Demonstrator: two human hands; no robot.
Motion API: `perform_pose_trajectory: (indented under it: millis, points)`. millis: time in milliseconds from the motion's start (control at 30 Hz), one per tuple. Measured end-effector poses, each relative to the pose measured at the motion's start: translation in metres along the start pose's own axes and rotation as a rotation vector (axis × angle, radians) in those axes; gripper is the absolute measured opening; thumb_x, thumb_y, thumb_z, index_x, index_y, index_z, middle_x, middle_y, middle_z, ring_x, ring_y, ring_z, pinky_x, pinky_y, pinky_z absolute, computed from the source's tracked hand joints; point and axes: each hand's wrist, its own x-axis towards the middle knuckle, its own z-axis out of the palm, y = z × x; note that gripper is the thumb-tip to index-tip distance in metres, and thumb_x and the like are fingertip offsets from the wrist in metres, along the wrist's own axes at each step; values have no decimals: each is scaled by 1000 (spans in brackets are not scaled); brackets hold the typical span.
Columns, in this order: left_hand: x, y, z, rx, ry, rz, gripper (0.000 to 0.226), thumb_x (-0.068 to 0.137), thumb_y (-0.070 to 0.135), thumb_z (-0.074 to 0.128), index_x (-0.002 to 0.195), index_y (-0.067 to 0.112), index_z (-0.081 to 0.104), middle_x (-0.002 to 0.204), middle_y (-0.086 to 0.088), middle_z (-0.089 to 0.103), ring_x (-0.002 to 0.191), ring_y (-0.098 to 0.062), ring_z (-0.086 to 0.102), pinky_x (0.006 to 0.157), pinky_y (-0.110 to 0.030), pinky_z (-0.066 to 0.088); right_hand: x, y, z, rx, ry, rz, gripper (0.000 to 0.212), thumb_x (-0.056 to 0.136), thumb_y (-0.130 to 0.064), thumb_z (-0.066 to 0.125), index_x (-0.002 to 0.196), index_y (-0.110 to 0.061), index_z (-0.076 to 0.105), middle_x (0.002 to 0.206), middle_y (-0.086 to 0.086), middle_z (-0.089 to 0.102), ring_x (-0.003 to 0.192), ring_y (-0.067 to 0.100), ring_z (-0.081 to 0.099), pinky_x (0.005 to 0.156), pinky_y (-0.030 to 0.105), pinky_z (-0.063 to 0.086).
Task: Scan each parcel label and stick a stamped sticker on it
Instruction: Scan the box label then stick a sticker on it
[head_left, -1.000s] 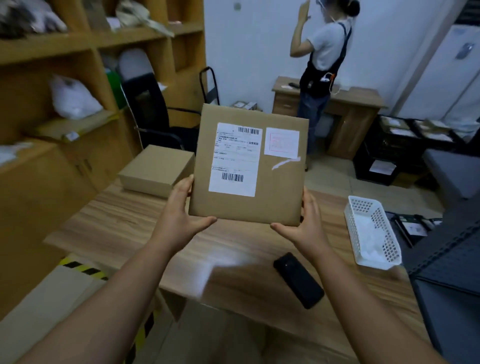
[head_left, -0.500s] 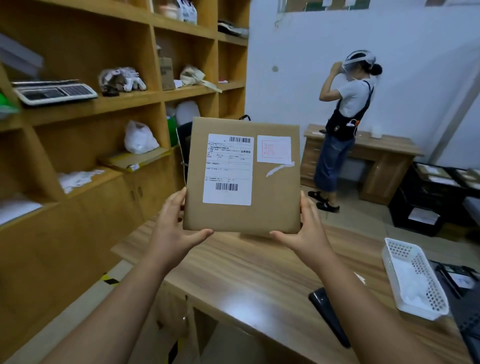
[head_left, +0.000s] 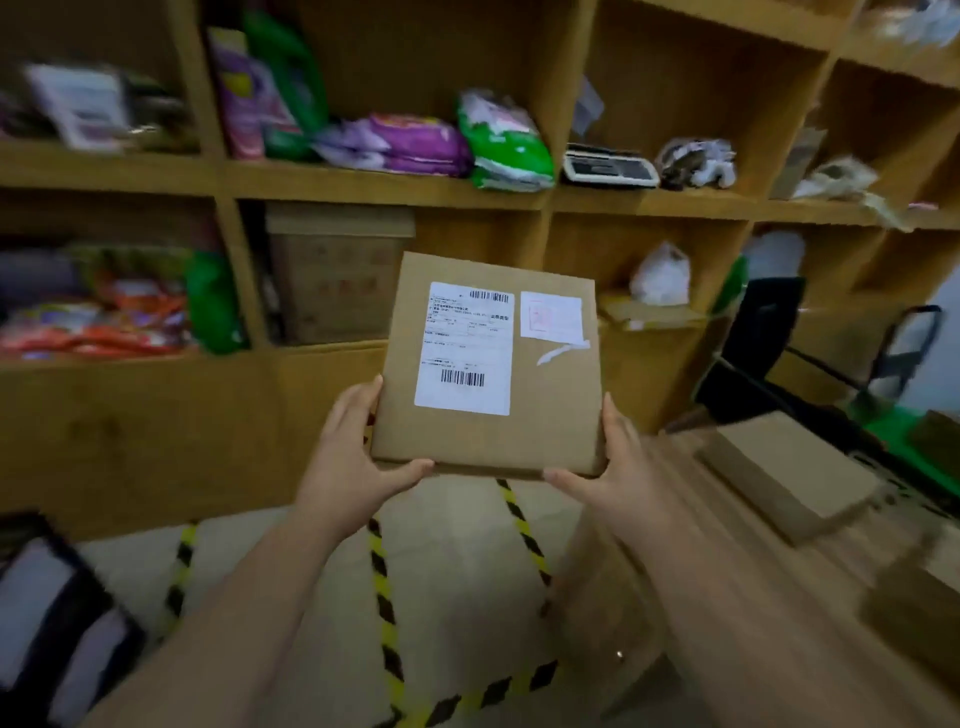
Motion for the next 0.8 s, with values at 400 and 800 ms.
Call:
perform_pose_trajectory:
  millis: [400, 800]
  points:
    - [-112, -146, -220, 297, 613, -482, 104, 69, 41, 85, 152, 35, 23, 148, 14, 29, 128, -10, 40, 108, -41, 43, 78, -185, 309, 225, -745, -419, 116, 63, -53, 86, 153, -46, 13, 149, -19, 26, 135, 3, 32, 114, 41, 35]
    - [-103, -211, -265, 405, 926, -700, 100, 68, 40, 85, 149, 31, 27, 140, 17, 33, 122, -14, 44, 101, -45, 49, 146, -287, 470, 250, -1092, -632, 119, 67, -50, 85, 157, -38, 8, 151, -21, 22, 134, 4, 27, 113, 36, 29]
